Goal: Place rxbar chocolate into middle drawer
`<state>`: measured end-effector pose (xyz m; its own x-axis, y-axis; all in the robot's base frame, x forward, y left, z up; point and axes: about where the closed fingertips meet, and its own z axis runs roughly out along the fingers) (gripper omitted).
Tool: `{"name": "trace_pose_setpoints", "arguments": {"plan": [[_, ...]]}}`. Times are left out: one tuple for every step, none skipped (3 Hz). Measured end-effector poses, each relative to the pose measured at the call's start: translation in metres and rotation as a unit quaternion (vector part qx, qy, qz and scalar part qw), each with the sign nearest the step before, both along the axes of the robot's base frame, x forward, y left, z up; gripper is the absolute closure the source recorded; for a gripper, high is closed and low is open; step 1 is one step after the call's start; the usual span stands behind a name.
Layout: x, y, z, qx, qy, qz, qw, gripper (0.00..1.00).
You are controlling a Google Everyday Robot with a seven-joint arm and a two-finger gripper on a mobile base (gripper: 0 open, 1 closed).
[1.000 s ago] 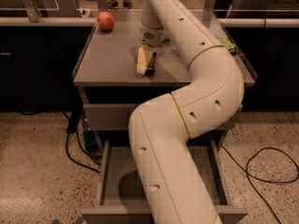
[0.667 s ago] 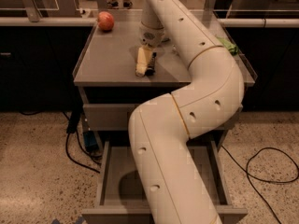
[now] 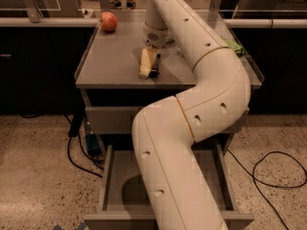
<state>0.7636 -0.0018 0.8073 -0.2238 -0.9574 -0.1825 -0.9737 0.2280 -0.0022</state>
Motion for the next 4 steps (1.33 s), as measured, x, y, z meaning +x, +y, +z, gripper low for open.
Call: {"name": "trace_pose_setpoints", "arguments": {"plan": [[0.0,0.0,0.0028,0.0,0.0,0.0,1.0,0.96],[0.0,0.0,-0.0004,0.0,0.0,0.0,1.0,0.73],[0.0,0.0,-0.0004,0.0,0.0,0.0,1.0,0.42],[0.0,0.0,-0.0004,0.0,0.0,0.0,1.0,0.2]]}}
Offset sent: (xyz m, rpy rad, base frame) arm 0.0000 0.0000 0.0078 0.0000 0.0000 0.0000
